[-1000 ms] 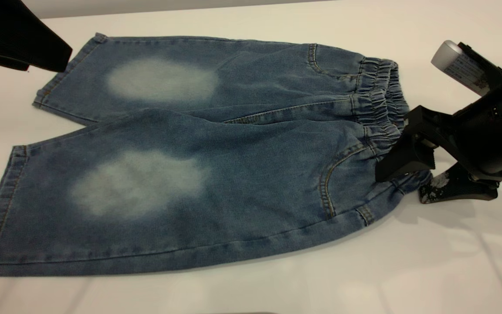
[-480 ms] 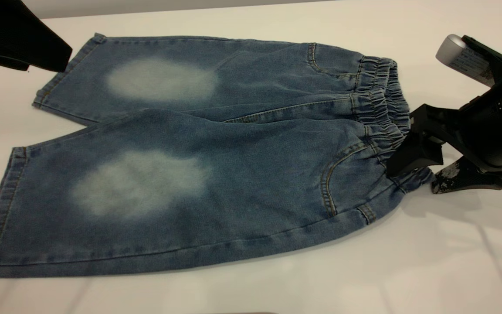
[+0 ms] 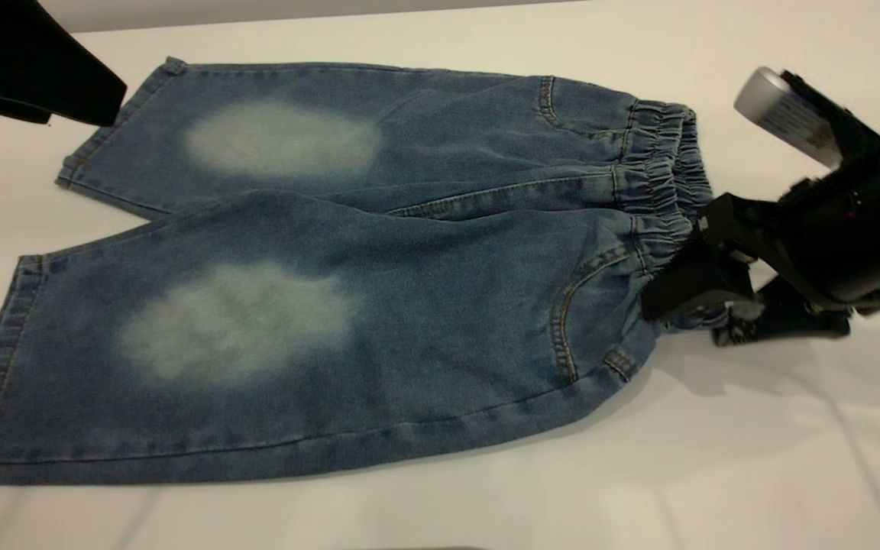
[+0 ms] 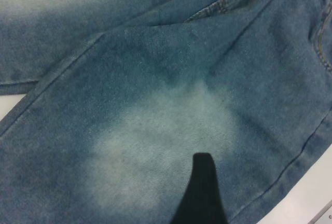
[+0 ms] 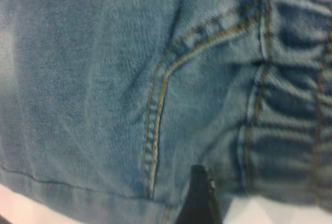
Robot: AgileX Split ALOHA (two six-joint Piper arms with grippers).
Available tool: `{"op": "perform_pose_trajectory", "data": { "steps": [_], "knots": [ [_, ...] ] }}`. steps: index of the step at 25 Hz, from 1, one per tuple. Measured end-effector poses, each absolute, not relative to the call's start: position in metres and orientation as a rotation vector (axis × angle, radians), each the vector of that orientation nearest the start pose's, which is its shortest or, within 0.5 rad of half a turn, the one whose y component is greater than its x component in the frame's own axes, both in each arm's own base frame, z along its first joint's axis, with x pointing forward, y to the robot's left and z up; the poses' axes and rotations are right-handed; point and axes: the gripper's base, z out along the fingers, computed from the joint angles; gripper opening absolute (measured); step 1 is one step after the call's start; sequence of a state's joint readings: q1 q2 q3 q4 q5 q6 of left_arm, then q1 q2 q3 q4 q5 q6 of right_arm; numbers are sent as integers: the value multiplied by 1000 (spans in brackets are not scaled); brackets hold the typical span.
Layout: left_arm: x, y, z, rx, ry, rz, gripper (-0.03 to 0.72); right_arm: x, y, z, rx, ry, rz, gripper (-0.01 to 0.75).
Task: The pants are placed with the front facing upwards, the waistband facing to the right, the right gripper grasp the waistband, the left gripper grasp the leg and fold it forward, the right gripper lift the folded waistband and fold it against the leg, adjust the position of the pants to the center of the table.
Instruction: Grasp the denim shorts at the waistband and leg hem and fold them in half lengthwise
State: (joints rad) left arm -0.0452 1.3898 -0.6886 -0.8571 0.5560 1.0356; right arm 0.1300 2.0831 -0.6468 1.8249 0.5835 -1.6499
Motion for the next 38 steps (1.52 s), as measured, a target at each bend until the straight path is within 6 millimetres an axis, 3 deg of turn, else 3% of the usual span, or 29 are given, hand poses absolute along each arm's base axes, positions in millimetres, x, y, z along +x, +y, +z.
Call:
{"op": "perform_pose_trajectory", "data": {
  "steps": [6,14,19,21,23,25,27,34,38],
  "knots": [
    [248,-48,211,531,2448,-439,557,286,88,47,-72,2672,882,476],
    [248,-48,211,531,2448,-440,557,280,91,47,-54,2670,966,445],
    [248,-48,211,531,2448,-439,557,280,83,39,32,2740,835,433],
    [248,-48,211,531,2448,-439,557,280,82,38,44,2748,824,385],
    [248,-48,211,531,2448,-439,557,280,83,38,26,2740,838,281],
    [248,-47,211,535,2449,-435,557,280,86,40,-14,2718,879,125],
    [247,-47,210,559,2455,-416,557,279,89,42,-54,2691,925,50],
    [241,-34,202,663,2575,-236,557,279,91,44,-127,2657,956,39],
    [224,-21,186,810,2727,-80,557,279,91,44,-130,2656,955,39]
  ]
}}
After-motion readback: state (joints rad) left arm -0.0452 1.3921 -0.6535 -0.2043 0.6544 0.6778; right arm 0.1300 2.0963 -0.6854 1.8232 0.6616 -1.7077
